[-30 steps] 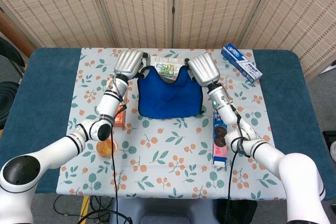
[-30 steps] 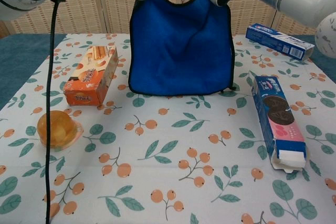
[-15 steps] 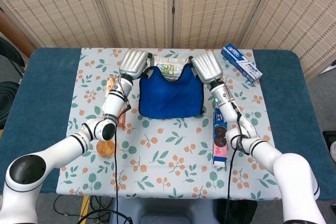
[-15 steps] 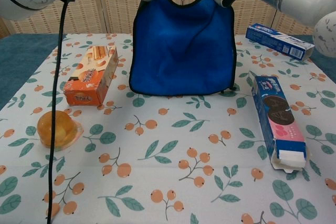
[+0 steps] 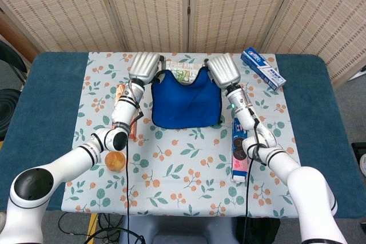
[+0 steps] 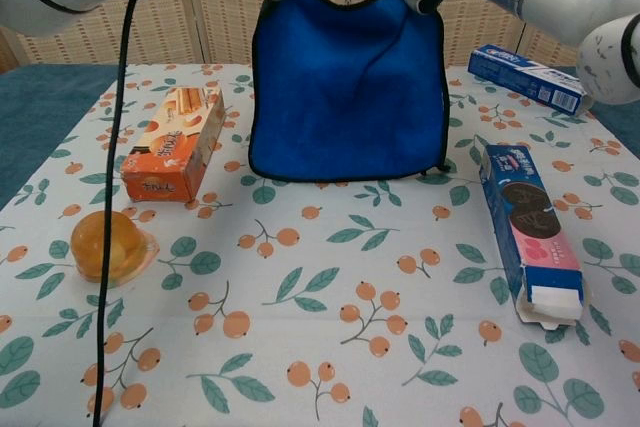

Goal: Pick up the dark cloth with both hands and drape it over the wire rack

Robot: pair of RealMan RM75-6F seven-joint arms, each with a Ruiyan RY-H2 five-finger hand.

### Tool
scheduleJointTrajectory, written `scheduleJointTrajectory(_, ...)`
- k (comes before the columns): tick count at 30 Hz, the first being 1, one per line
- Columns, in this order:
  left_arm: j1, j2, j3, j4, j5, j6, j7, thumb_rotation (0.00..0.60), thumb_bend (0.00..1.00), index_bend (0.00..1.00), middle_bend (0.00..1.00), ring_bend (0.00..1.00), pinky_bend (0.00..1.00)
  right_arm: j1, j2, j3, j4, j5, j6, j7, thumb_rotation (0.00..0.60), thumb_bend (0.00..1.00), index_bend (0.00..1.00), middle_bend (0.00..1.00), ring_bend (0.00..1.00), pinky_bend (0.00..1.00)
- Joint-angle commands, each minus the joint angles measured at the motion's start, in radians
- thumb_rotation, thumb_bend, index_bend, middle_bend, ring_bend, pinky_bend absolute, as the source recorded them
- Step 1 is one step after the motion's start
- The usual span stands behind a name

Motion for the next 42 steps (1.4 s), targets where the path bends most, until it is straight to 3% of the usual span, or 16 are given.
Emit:
scheduleJointTrajectory(1, -0.005, -0.005, 0.002, 0.007, -0.013, -0.001, 0.016, 0.6, 0.4, 0.61, 1.0, 0.98, 1.0, 0.008, -0.013, 0.001, 0.024, 0.006, -0.013, 0.001, 0.6, 0.49, 0.68, 0.88, 0.88, 1.0)
scheduleJointTrajectory(4, -0.008, -0.01, 0.002, 0.011, -0.027, 0.006, 0.036, 0.6, 0.4, 0.58, 1.0, 0.97, 1.0, 0.014, -0.024, 0.003, 0.046, 0.016, -0.031, -0.008, 0.6, 0.44, 0.65, 0.87, 0.88, 1.0)
scheduleJointTrajectory(6, -0.01, -0.013, 0.002, 0.013, -0.04, 0.011, 0.052, 0.6, 0.38, 0.52, 1.0, 0.96, 1.0, 0.016, -0.03, 0.003, 0.055, 0.02, -0.037, -0.017, 0.6, 0.39, 0.57, 0.87, 0.88, 1.0)
scheduleJointTrajectory(11, -0.015, -0.016, 0.003, 0.009, -0.089, 0.02, 0.111, 0.6, 0.23, 0.3, 1.0, 0.95, 1.0, 0.019, -0.04, 0.016, 0.068, 0.047, -0.056, -0.049, 0.6, 0.17, 0.24, 0.86, 0.87, 1.0)
scheduleJointTrajectory(18, -0.018, -0.015, -0.001, -0.009, -0.136, 0.046, 0.163, 0.6, 0.1, 0.16, 0.92, 0.92, 1.0, 0.018, -0.035, 0.028, 0.058, 0.069, -0.062, -0.079, 0.6, 0.0, 0.07, 0.85, 0.87, 1.0)
scheduleJointTrajectory(20, -0.016, -0.01, -0.003, -0.02, -0.144, 0.051, 0.169, 0.6, 0.09, 0.11, 0.84, 0.83, 1.0, 0.014, -0.029, 0.03, 0.05, 0.072, -0.057, -0.081, 0.6, 0.0, 0.06, 0.85, 0.87, 1.0)
scheduleJointTrajectory(23, -0.007, 0.005, -0.009, -0.043, -0.16, 0.058, 0.173, 0.6, 0.09, 0.08, 0.61, 0.6, 0.96, 0.001, -0.013, 0.031, 0.029, 0.073, -0.037, -0.074, 0.6, 0.0, 0.05, 0.84, 0.87, 1.0)
scheduleJointTrajectory(25, 0.003, 0.023, -0.014, -0.067, -0.171, 0.064, 0.172, 0.6, 0.09, 0.08, 0.48, 0.47, 0.84, -0.016, 0.008, 0.028, 0.004, 0.069, -0.015, -0.07, 0.6, 0.0, 0.05, 0.83, 0.86, 1.0)
scheduleJointTrajectory(27, 0.016, 0.04, -0.016, -0.092, -0.178, 0.079, 0.173, 0.6, 0.09, 0.09, 0.41, 0.4, 0.71, -0.037, 0.031, 0.022, -0.027, 0.062, 0.01, -0.067, 0.6, 0.0, 0.05, 0.81, 0.86, 1.0)
scheduleJointTrajectory(30, 0.049, 0.079, -0.016, -0.155, -0.19, 0.101, 0.168, 0.6, 0.09, 0.12, 0.4, 0.38, 0.64, -0.079, 0.085, 0.012, -0.099, 0.052, 0.054, -0.067, 0.6, 0.07, 0.06, 0.79, 0.84, 1.0)
scheduleJointTrajectory(35, 0.123, 0.153, -0.004, -0.295, -0.178, 0.191, 0.155, 0.6, 0.16, 0.22, 0.4, 0.38, 0.63, -0.162, 0.202, -0.012, -0.255, 0.04, 0.109, -0.085, 0.6, 0.27, 0.25, 0.73, 0.79, 1.0)
scheduleJointTrajectory(37, 0.153, 0.18, 0.002, -0.348, -0.17, 0.224, 0.149, 0.6, 0.21, 0.27, 0.4, 0.38, 0.6, -0.192, 0.248, -0.02, -0.32, 0.04, 0.123, -0.091, 0.6, 0.3, 0.29, 0.71, 0.76, 1.0)
scheduleJointTrajectory(42, 0.242, 0.273, 0.036, -0.501, -0.153, 0.294, 0.149, 0.6, 0.22, 0.28, 0.4, 0.37, 0.55, -0.286, 0.385, -0.055, -0.516, 0.034, 0.159, -0.098, 0.6, 0.32, 0.34, 0.65, 0.7, 0.98)
